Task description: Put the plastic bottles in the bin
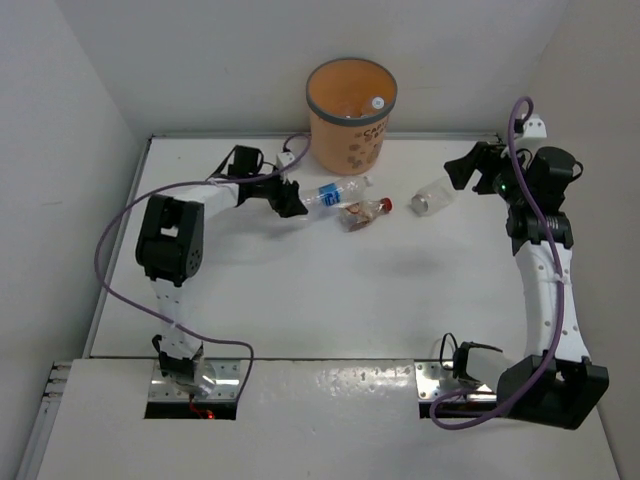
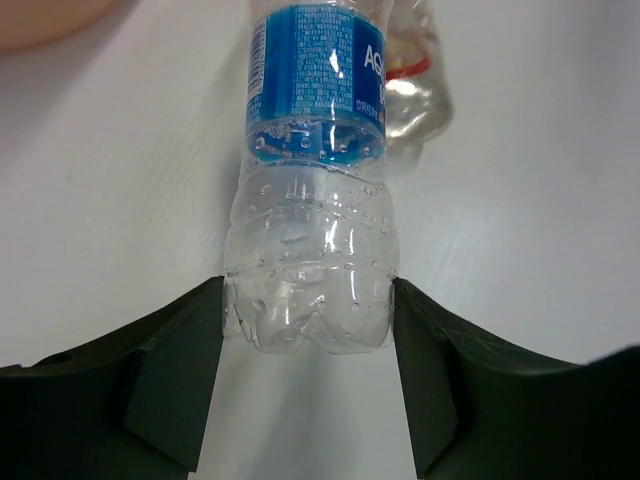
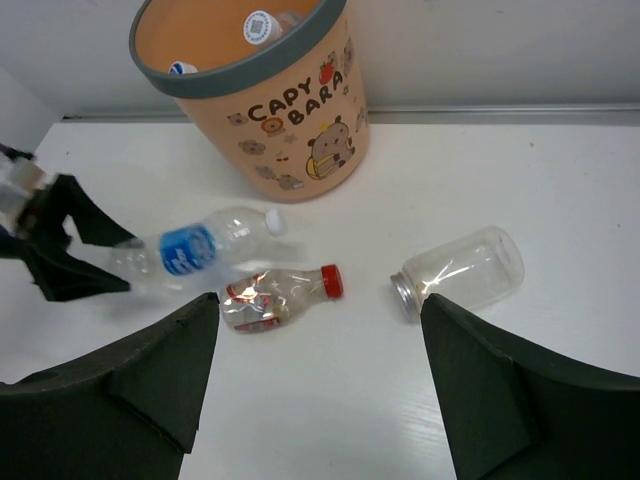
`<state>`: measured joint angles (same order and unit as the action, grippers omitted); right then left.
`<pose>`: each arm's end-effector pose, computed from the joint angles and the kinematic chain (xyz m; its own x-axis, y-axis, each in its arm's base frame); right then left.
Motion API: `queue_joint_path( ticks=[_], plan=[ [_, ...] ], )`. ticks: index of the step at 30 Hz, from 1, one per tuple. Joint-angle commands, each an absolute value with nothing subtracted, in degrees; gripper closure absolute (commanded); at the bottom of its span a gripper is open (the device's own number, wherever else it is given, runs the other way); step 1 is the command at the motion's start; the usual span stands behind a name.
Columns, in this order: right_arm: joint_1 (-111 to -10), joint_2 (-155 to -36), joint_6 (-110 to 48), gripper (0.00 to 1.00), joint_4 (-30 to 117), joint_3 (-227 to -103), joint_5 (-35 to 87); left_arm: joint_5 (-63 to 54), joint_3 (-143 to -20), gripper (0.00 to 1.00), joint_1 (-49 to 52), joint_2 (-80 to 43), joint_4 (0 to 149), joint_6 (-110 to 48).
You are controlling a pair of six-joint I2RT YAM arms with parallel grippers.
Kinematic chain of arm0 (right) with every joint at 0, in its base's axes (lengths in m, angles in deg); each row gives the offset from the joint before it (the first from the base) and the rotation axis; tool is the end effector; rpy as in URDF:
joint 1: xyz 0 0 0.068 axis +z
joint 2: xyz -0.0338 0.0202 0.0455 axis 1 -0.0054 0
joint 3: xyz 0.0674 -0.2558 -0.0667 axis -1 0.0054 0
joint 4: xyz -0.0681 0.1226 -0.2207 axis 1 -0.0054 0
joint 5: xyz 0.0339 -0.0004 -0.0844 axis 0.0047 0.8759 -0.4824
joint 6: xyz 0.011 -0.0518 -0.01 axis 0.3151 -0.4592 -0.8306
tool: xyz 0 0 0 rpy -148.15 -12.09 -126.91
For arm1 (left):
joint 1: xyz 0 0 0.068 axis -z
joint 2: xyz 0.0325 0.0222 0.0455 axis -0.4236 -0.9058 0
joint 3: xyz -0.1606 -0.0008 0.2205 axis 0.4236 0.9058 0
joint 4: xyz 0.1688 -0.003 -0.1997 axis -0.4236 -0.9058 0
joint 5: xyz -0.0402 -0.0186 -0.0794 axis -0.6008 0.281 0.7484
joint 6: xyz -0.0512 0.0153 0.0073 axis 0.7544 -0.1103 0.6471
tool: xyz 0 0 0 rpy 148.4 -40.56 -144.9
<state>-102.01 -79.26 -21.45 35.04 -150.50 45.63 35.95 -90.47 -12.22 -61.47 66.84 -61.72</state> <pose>0.2558 -0.0393 0.3738 -0.2733 0.3183 -0.9078 -0.1743 0.9117 0.3721 0.4307 -0.1256 0.1804 -0.3976 0.3138 -0.8622 0.8646 0.4428 -0.2375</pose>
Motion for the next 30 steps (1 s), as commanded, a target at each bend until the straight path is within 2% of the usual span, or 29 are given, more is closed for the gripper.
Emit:
queue_joint_path(
  ticks=[1, 5, 8, 10, 15, 21, 30],
  plan=[
    [-102.3, -77.1, -21.0, 0.2, 38.2, -148.5, 46.4, 45.6, -91.2, 0.89, -14.7, -50.0, 66.0, -58.4],
    [-102.4, -76.2, -20.3, 0.2, 39.0, -146.6, 46.9, 51.3, -90.1, 0.99, -15.3, -39.9, 63.7, -51.7],
    [-102.4, -75.8, -20.0, 0.2, 39.2, -145.9, 47.0, 45.0, -91.5, 1.0, -14.7, -32.6, 63.7, -46.0],
    [-102.4, -75.6, -19.7, 0.2, 39.4, -145.5, 47.2, 36.8, -94.2, 1.0, -14.7, -31.1, 62.9, -43.2],
    [-102.3, -75.6, -19.0, 0.2, 40.3, -145.4, 47.4, 26.8, -114.3, 1.0, -14.7, -40.5, 52.8, -36.1],
    [-102.5, -74.8, -20.8, 0.2, 38.4, -146.0, 47.2, 28.1, -137.2, 1.0, -16.3, -55.3, 49.9, -24.2],
    [-102.6, -73.9, -22.3, 0.2, 37.2, -144.9, 47.0, 24.3, -142.1, 1.0, -13.2, -62.2, 54.5, -23.4]
  ],
)
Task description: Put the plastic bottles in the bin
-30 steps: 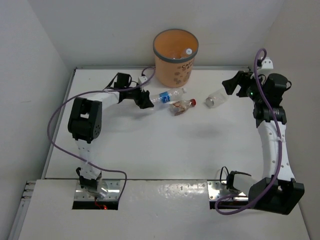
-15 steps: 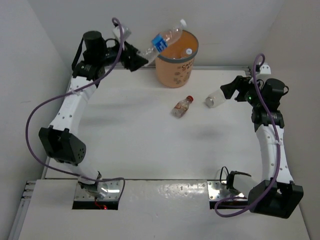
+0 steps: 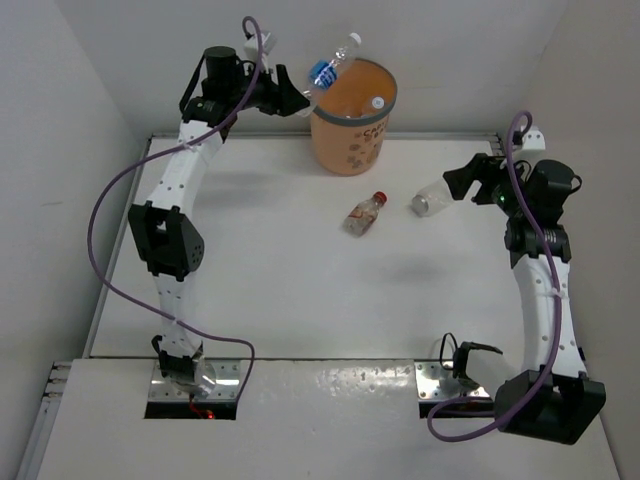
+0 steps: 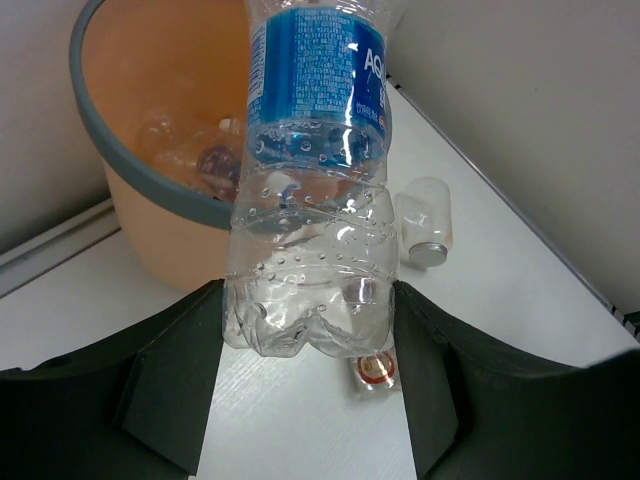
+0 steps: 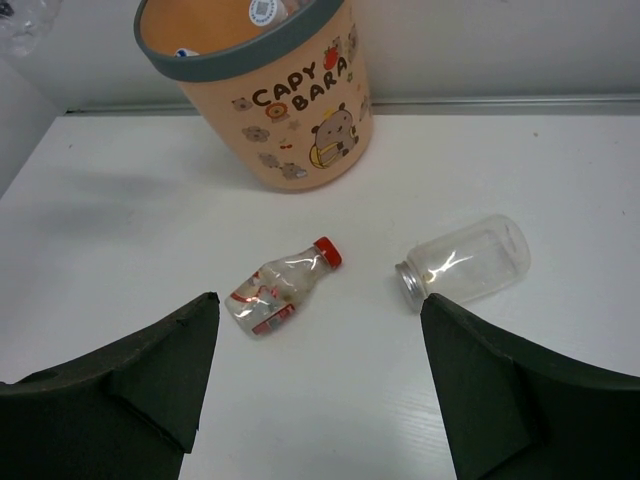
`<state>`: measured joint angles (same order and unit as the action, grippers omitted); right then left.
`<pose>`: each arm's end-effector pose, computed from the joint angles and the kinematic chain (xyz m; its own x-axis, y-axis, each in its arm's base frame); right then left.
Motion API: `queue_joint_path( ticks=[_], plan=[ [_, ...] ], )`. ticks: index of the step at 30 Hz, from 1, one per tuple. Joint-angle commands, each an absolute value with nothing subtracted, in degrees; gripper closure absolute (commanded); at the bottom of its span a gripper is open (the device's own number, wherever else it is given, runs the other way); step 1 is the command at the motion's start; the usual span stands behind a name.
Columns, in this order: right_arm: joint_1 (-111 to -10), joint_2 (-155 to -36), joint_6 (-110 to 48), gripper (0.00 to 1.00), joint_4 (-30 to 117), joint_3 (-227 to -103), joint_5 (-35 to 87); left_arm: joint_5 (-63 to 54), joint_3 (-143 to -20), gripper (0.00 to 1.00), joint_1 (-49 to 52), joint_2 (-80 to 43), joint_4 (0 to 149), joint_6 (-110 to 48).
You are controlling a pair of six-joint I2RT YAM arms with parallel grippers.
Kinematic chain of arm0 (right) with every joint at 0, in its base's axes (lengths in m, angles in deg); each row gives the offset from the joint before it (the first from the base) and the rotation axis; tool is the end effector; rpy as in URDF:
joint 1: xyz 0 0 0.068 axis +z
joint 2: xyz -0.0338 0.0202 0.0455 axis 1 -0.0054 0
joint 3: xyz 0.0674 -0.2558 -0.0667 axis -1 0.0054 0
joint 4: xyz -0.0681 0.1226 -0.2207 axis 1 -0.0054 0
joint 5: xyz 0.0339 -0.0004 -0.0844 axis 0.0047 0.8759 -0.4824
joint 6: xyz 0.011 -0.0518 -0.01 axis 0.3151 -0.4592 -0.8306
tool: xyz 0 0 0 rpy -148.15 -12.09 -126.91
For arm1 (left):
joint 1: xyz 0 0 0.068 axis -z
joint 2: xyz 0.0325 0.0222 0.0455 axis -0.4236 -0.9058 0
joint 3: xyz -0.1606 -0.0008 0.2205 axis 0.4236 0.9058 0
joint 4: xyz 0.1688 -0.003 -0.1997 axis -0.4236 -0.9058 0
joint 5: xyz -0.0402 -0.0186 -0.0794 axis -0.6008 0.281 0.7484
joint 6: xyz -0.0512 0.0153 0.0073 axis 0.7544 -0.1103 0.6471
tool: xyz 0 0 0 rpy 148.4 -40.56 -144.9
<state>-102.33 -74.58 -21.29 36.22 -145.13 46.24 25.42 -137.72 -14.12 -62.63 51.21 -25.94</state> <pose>0.2376 -0.0363 0.3617 -0.2673 0.3198 -0.9090 -0.1812 0.9098 0.3734 0.4686 -0.1130 0.4199 -0.4095 -0.1492 -0.9001 0.6521 0.6421 -0.4031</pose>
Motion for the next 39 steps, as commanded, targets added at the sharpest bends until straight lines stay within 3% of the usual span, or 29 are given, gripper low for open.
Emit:
queue_joint_path(
  ticks=[1, 18, 19, 20, 23, 24, 27, 39],
  plan=[
    [-102.6, -74.1, -22.2, 0.2, 37.2, -145.1, 47.1, 23.8, -142.6, 1.0, -13.2, -62.2, 55.1, -22.9],
    [-102.7, -75.6, -22.6, 0.2, 35.7, -146.0, 46.6, 24.9, -145.6, 1.0, -13.2, -69.8, 62.9, -16.3],
    [-102.7, -75.5, -22.7, 0.2, 35.6, -146.0, 46.5, 25.6, -145.6, 0.97, -13.2, -70.3, 63.6, -16.3],
    [-102.7, -75.7, -23.0, 0.2, 35.4, -146.1, 46.4, 25.6, -145.6, 0.75, -13.2, -70.3, 63.6, -16.3],
    [-102.7, -75.7, -22.8, 0.2, 35.2, -146.2, 46.4, 26.2, -145.6, 0.4, -13.2, -70.3, 64.9, -15.8],
    [-102.7, -75.5, -22.8, 0.2, 35.2, -146.1, 46.5, 25.6, -145.6, 0.18, -13.2, -70.3, 64.9, -15.8],
    [-102.7, -75.5, -22.6, 0.2, 35.4, -146.1, 46.4, 25.6, -145.6, 0.0, -13.2, -69.7, 64.9, -15.8],
    [-102.6, -74.8, -23.7, 0.2, 36.1, -144.9, 47.2, 25.5, -139.0, 0.0, -16.7, -60.7, 67.7, -14.6]
  ],
)
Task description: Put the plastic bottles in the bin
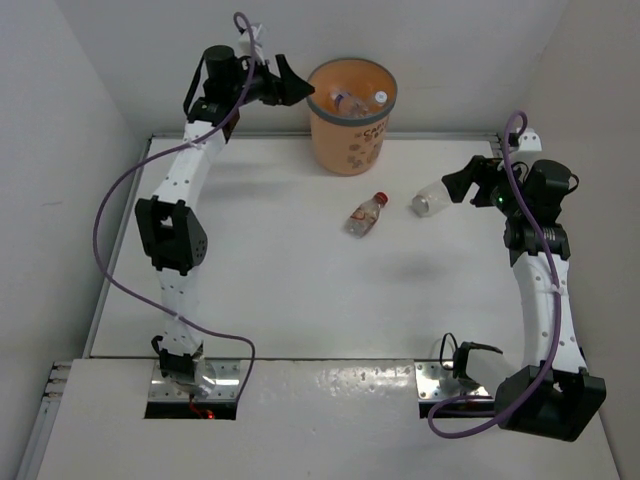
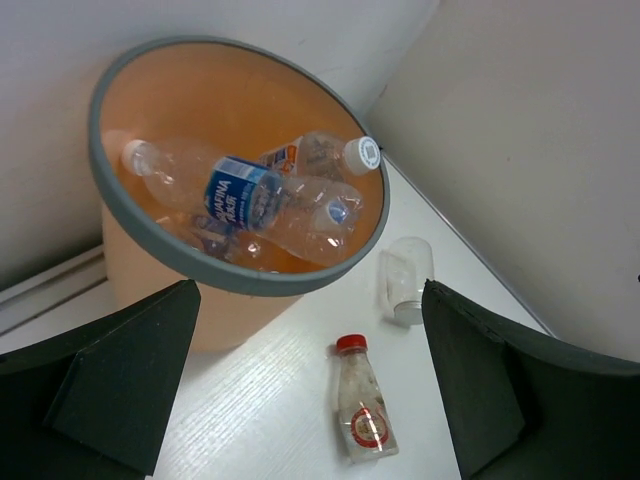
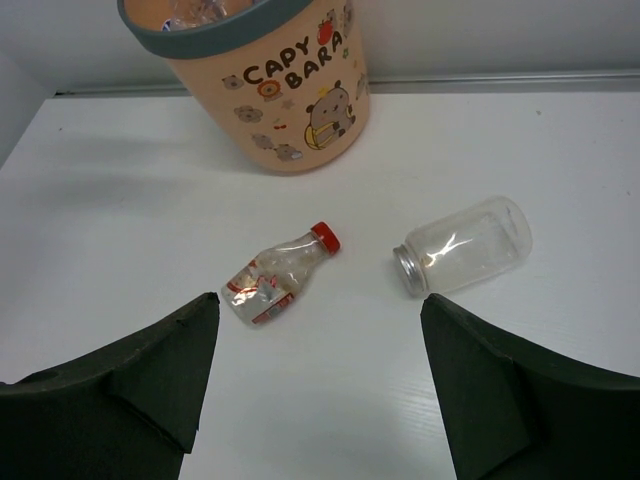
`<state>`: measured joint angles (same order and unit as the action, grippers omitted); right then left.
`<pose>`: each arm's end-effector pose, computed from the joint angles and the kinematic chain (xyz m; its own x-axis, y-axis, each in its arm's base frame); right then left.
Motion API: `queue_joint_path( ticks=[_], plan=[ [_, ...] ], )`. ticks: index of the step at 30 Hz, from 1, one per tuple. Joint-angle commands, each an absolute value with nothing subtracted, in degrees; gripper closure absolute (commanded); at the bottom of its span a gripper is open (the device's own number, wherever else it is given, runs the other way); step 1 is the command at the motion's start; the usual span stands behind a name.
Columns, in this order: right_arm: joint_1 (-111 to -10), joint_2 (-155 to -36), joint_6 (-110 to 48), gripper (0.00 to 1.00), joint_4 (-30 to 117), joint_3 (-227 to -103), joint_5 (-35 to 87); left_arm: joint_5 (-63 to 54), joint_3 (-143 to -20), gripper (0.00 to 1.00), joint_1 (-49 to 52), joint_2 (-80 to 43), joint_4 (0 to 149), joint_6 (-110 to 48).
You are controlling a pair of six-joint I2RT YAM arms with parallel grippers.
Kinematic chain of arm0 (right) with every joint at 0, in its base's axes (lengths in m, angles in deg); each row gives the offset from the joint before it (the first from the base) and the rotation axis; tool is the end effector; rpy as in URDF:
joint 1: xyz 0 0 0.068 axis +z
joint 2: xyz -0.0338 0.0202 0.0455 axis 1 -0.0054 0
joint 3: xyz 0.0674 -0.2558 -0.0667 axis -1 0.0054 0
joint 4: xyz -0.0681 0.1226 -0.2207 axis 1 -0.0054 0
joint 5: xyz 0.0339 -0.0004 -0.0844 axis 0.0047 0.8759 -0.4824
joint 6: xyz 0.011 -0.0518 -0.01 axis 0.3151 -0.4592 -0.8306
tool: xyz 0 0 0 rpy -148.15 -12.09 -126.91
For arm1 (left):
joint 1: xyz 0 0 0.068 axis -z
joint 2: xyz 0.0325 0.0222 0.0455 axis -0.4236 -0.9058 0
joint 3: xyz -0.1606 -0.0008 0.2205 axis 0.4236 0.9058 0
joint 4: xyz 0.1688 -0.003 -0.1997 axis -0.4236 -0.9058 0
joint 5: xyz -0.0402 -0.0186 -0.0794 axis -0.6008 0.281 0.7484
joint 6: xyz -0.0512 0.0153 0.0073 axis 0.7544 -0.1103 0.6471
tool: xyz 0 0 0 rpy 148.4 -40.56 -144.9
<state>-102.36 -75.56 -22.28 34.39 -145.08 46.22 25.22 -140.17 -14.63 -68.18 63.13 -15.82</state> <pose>0.2409 -0.0372 0.3544 -0.3080 0.3142 -0.8980 -0.1672 0.9113 0.3762 0.4979 -0.1139 0.4091 -0.3860 -0.2891 -0.8760 0.6411 0.5988 -0.4801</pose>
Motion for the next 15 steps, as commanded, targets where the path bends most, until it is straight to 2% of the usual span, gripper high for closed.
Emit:
queue_joint_path(
  ticks=[1, 4, 8, 9, 13, 15],
  plan=[
    [-101.7, -74.8, -25.2, 0.2, 36.0, -144.8, 47.2, 25.0, -135.9, 0.0, -17.4, -58.2, 67.7, -15.8],
    [-98.8, -75.8, -30.8, 0.2, 33.4, -145.4, 45.8, 24.5, -128.3, 0.0, -17.9, -53.9, 68.2, -20.1],
    [-91.9, -78.9, -39.1, 0.23, 28.4, -147.9, 45.5, 23.3, -121.1, 0.0, -17.9, -48.1, 61.0, -29.8],
    [-86.5, -79.1, -43.1, 0.23, 27.7, -147.9, 45.5, 23.3, -118.6, 0.0, -17.9, -46.6, 60.9, -31.1],
    [-77.7, -82.6, -65.9, 0.23, 24.5, -147.9, 46.6, 29.0, -106.9, 0.0, -20.0, -40.8, 60.9, -34.2],
    [-73.7, -86.7, -71.4, 0.23, 23.4, -149.6, 46.2, 32.1, -104.3, 0.0, -21.3, -38.8, 60.9, -34.2]
  ],
)
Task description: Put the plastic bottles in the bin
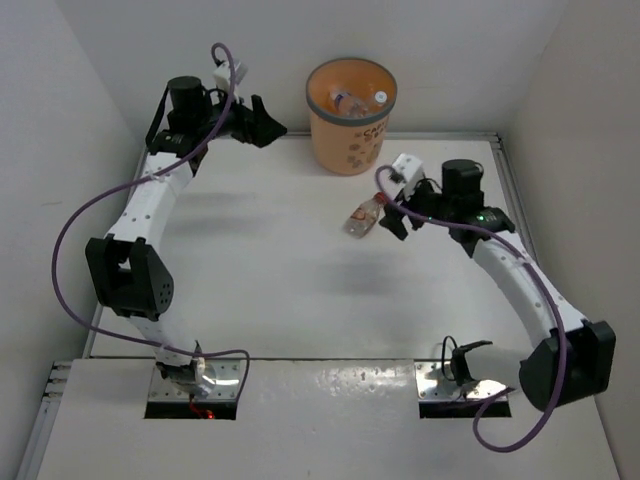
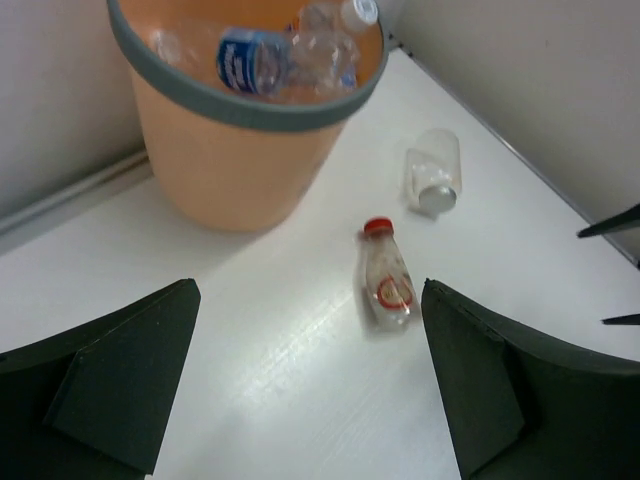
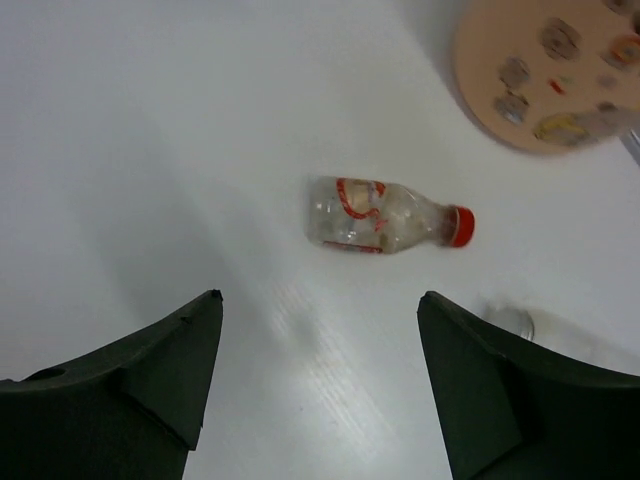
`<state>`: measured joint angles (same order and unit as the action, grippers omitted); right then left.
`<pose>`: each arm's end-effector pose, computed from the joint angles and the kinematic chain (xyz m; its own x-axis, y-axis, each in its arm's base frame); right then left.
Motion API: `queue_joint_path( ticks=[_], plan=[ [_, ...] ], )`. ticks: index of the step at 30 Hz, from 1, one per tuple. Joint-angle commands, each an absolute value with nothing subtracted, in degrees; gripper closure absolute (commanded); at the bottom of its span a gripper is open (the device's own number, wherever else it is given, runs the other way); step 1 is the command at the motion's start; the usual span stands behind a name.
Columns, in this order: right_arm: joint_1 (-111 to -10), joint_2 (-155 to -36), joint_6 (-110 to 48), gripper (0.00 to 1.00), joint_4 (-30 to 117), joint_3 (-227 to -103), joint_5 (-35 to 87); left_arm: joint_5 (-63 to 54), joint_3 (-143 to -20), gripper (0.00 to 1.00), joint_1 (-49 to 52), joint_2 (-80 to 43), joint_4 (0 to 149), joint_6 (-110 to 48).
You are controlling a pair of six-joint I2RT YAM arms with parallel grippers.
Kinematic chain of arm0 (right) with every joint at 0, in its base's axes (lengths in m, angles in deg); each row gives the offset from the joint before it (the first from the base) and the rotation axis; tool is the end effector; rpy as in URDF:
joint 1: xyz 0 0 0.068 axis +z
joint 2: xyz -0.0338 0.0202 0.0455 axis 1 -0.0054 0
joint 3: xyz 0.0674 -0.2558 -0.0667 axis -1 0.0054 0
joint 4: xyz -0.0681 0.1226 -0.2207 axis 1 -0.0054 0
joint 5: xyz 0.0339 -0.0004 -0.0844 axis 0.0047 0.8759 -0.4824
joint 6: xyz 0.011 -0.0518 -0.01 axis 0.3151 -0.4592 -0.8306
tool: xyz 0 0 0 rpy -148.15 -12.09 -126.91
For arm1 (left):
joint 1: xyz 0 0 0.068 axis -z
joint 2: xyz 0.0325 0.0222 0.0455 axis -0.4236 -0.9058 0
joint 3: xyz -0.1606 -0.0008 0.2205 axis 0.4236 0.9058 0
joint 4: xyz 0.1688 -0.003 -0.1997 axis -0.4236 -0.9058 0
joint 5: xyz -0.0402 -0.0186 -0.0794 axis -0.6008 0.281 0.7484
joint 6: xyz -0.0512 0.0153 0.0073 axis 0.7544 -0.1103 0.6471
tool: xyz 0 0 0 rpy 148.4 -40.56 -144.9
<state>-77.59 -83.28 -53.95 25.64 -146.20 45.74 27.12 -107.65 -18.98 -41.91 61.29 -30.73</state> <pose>0.2579 0.0719 0.3145 -0.3160 -0.3186 -0.8937 -0.6865 0.7270 -0.0164 0.3994 -0.0655 0.4130 -0.3366 -0.1216 -0.9338 0.6505 0.6869 -0.3240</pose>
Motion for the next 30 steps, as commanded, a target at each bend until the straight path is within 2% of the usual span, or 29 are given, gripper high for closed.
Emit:
queue_joint_path(
  ticks=[1, 5, 7, 11, 16, 21, 30],
  plan=[
    [-72.2, -88.1, -79.1, 0.23, 22.9, -150.3, 46.1, 32.1, -103.0, 0.0, -21.3, -38.1, 60.9, -34.2],
    [-68.5, -96.1, -93.7, 0.2, 20.5, -155.9, 43.9, 32.7, -96.7, 0.0, -22.5, -35.7, 62.0, -34.8],
    [-66.9, -100.3, -102.4, 0.12, 20.9, -155.9, 43.3, 32.7, -95.4, 0.0, -23.0, -34.3, 62.6, -34.8],
    [-66.6, -108.2, -122.6, 0.08, 17.1, -159.8, 44.2, 33.3, -94.2, 0.0, -23.6, -34.3, 63.1, -35.4],
    [-66.6, -120.1, -133.0, 0.08, 6.3, -171.6, 43.3, 34.5, -93.1, 0.0, -25.3, -34.3, 63.1, -35.4],
    [-66.6, -125.6, -144.4, 0.08, 2.1, -175.6, 41.5, 35.1, -92.0, 0.0, -26.6, -34.3, 63.1, -35.4],
    [-66.7, -132.4, -153.9, 0.08, -6.5, -179.7, 38.1, 36.8, -89.6, 0.0, -29.1, -34.3, 63.7, -35.4]
  ],
)
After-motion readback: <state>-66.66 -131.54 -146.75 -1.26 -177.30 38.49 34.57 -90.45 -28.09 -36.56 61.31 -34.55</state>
